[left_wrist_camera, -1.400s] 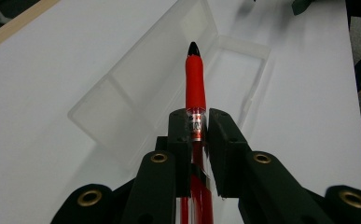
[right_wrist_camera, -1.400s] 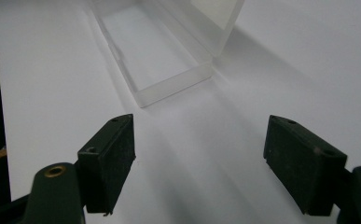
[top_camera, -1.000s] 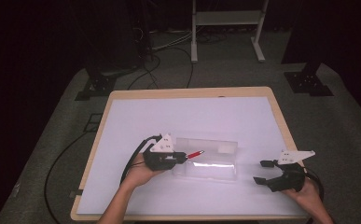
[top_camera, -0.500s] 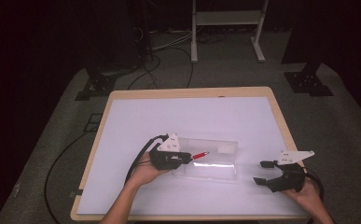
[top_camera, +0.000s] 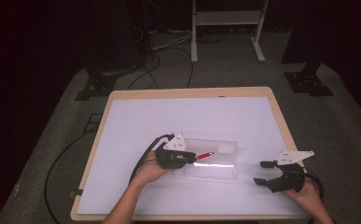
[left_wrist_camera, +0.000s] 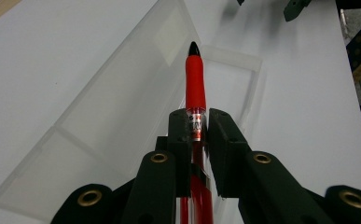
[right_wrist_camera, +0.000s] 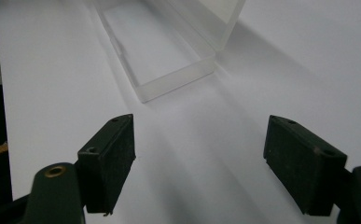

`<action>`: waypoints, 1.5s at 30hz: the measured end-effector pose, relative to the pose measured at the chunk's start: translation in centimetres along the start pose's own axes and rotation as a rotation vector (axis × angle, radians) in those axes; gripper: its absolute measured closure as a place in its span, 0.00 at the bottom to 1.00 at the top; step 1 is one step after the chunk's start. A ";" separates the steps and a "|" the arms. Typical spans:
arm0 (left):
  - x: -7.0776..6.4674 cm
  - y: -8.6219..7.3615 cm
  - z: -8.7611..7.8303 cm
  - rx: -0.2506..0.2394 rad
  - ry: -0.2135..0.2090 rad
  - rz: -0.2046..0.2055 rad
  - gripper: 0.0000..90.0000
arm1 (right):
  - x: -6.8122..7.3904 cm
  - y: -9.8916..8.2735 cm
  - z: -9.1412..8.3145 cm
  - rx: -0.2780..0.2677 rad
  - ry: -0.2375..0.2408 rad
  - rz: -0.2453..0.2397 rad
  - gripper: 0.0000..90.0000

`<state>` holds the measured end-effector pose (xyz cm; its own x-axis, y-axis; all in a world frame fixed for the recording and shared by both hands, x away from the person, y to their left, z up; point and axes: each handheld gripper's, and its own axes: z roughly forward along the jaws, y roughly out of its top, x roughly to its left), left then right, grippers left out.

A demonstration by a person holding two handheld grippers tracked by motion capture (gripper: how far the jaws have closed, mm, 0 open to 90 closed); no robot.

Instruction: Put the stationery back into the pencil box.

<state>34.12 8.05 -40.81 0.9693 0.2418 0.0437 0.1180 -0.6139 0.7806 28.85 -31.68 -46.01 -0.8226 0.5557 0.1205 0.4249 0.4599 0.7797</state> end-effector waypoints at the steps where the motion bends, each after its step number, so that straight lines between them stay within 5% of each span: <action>1: 0.0 0.1 0.1 0.002 -0.003 0.007 0.88 | 0.0 0.0 0.0 -0.001 0.000 0.000 0.27; 45: 0.4 1.1 5.4 0.042 -0.094 0.009 0.88 | -0.1 -0.1 -0.2 -0.008 0.006 -0.002 0.26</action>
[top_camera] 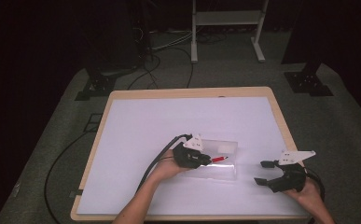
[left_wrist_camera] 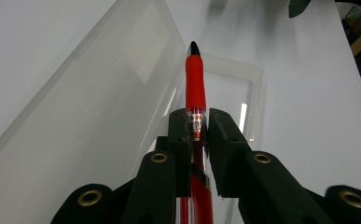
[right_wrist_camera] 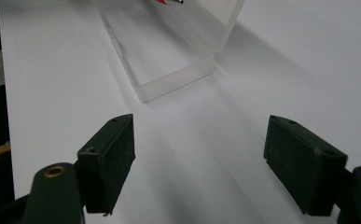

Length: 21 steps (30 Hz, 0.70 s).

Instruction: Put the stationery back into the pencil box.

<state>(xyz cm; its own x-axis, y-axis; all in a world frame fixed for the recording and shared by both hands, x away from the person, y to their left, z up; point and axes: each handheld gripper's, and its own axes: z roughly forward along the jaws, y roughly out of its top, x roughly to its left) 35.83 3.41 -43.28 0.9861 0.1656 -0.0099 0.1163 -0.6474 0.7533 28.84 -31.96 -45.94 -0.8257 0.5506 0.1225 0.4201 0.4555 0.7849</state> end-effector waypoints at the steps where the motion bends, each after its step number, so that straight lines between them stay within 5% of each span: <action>1: 0.0 0.0 0.1 -0.001 -0.001 -0.004 0.88 | 0.0 0.0 0.0 -0.001 0.000 0.000 0.26; 21: 0.0 0.1 1.4 0.031 -0.006 0.002 0.88 | 0.0 0.0 0.0 0.001 0.003 -0.001 0.26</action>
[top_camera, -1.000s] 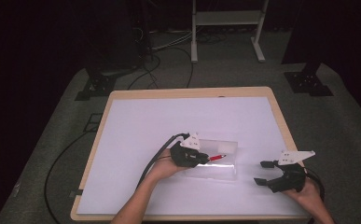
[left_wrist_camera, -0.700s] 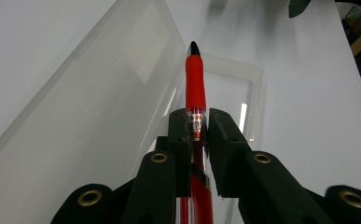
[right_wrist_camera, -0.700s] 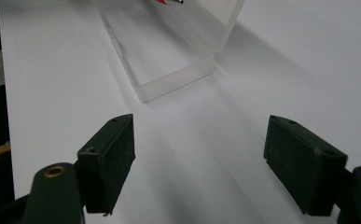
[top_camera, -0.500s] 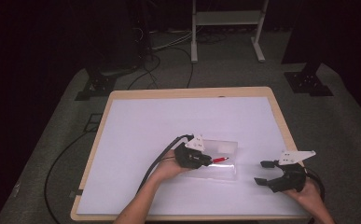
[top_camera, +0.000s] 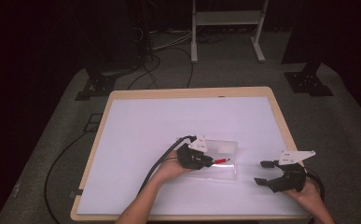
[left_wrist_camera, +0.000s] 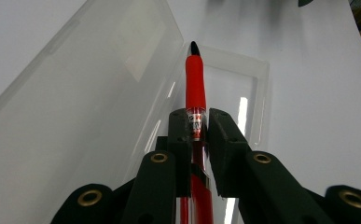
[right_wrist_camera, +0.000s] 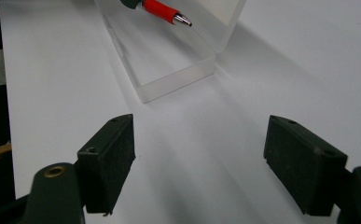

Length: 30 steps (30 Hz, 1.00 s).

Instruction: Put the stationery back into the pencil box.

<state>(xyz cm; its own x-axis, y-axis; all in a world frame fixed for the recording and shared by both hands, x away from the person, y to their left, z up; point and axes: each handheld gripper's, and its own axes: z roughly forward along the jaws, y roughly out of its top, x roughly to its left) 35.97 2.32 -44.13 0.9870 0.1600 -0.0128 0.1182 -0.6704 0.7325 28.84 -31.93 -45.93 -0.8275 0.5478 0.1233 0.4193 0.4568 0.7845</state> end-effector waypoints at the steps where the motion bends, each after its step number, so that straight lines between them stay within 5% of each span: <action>1: 0.0 0.0 0.1 0.003 0.000 0.000 0.88 | 0.0 0.0 0.0 0.000 0.000 0.000 0.26; 30: -0.1 -0.4 1.9 0.092 -0.020 0.005 0.88 | 0.0 0.0 0.1 0.002 0.005 -0.006 0.26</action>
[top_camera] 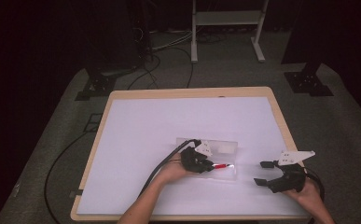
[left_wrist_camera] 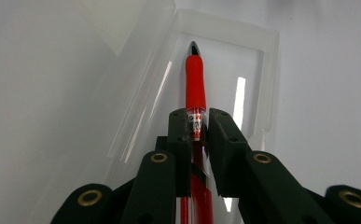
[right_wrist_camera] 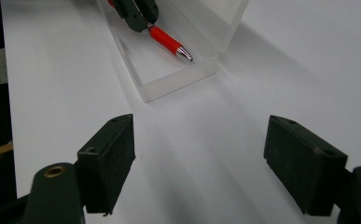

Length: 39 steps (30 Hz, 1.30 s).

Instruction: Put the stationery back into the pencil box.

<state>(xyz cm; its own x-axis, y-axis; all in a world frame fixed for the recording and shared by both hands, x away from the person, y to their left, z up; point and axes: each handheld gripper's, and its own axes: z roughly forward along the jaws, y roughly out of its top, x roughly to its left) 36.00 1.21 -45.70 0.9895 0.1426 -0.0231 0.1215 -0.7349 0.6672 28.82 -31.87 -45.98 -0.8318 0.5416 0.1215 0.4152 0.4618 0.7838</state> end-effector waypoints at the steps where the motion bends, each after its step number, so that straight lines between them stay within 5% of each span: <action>1: 0.0 0.0 0.0 0.004 0.000 0.001 0.88 | 0.0 0.0 0.0 -0.001 0.000 0.000 0.26; 24: 0.0 0.1 -0.2 -0.003 -0.005 -0.001 0.83 | -0.2 -0.1 0.3 0.001 0.006 0.006 0.26; 39: -0.5 -0.3 -2.4 -0.081 0.024 -0.016 0.74 | -0.3 0.0 0.7 0.010 -0.006 0.004 0.25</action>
<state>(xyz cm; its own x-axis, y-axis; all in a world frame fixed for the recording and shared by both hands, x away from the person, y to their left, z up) 35.26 2.96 -44.14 0.9852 0.1707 -0.0168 0.1296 -0.6767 0.7248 29.35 -31.55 -46.41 -0.8279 0.5477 0.1206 0.4220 0.4669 0.7771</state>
